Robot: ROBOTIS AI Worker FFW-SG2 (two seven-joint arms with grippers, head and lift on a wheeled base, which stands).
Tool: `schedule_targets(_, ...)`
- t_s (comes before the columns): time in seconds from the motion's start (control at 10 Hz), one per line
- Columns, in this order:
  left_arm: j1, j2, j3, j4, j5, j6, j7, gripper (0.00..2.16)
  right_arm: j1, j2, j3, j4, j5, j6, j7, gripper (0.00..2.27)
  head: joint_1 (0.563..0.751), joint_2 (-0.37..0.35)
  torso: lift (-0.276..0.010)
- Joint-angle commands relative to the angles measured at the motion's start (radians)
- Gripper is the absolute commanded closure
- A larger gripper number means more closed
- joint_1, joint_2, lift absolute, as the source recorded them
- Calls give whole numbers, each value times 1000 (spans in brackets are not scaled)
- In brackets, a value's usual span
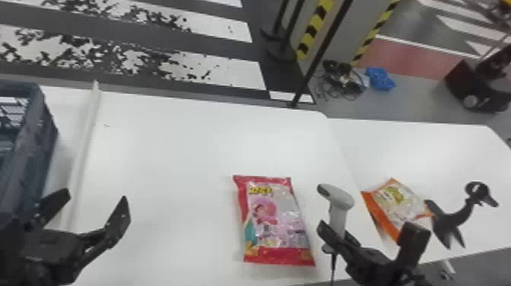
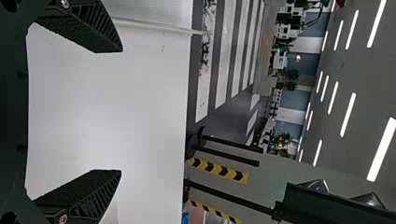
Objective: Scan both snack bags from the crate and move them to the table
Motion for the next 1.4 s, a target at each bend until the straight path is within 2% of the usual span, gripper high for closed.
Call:
schedule_targets(0.0,3,-1,-12,-3,-17,0,11,66,-61,-42,-33,87,1,2,6,2253,695,-350,-87)
schedule_targets(0.2,-3,-1,-41,-8,-39,9,14,66,-107,-108,-85,222,6,-13,43,2250,695,-350,-87)
schedule_targets(0.4,-6,-3,-56,-9,-48,22,16,66,-151,-179,-96,343,47,-10,98,2206,695,-350,-87)
schedule_targets(0.5,-6,-3,-68,-9,-62,22,25,66,-154,-197,-96,366,58,-16,123,2206,695,-350,-87)
schedule_targets(0.8,-4,-5,-85,-11,-75,22,30,66,-154,-216,-67,383,93,-32,166,2192,695,-350,-87)
schedule_targets(0.9,-1,-5,-87,-14,-77,22,30,66,-154,-217,-64,383,98,-32,195,1501,695,-350,-87)
schedule_targets(1.0,2,-5,-87,-19,-77,22,30,66,-154,-217,-67,382,95,-38,221,49,695,-350,-87)
schedule_targets(1.1,3,-5,-87,-25,-80,22,37,66,-143,-208,-75,352,89,-41,230,-2,695,-350,-87)
schedule_targets(1.3,3,-5,-90,-33,-80,22,39,66,-94,-173,-102,233,64,-53,230,53,695,-350,-87)
